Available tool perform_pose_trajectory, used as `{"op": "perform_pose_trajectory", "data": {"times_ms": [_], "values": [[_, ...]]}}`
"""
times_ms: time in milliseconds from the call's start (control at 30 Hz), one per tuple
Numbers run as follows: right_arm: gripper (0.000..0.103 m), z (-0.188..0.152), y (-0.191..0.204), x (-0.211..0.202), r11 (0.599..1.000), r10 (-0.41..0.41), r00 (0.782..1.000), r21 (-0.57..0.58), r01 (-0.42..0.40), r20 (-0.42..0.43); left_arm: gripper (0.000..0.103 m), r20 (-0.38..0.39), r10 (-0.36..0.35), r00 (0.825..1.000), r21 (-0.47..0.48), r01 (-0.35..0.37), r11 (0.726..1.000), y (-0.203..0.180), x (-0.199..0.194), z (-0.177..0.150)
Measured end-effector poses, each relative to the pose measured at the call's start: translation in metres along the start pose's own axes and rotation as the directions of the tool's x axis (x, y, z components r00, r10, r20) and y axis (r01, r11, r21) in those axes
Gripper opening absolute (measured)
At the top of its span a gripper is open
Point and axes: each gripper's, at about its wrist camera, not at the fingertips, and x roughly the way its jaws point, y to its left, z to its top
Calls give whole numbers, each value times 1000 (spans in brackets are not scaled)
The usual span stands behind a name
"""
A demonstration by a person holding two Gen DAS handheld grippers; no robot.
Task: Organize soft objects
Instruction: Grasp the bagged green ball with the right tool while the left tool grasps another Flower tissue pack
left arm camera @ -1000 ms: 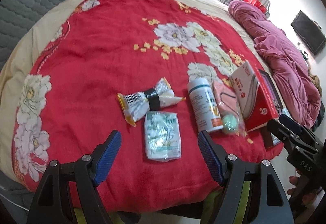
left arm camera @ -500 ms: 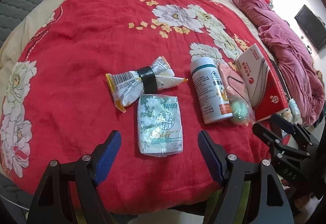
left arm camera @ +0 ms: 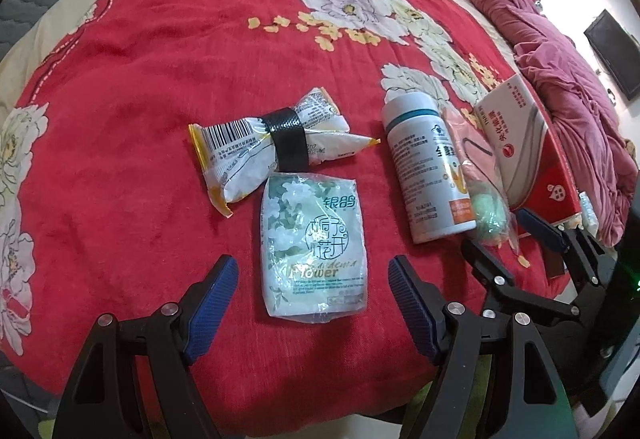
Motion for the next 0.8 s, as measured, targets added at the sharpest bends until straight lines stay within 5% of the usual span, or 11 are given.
{"op": "perform_pose_trajectory", "data": {"times_ms": [133,333,733,800], "values": [[68,1,3,7,1000,-14,1000,-16,14,12,78,-11,1,1000,-3,-1,1000,0,7,2],[45,-3,-2,7,999,43,999,5,-43,23,79,-21,12,1000,2,-12,1000,-2,15,4],[44,-4,-45,-26,922,294,949,227,-312,109,79,-18,47,999,13,-46,999,-8,29,10],[44,-1,-47,-33,920,293,947,232,-316,127,70,-11,41,999,8,-41,999,-6,28,10]]}}
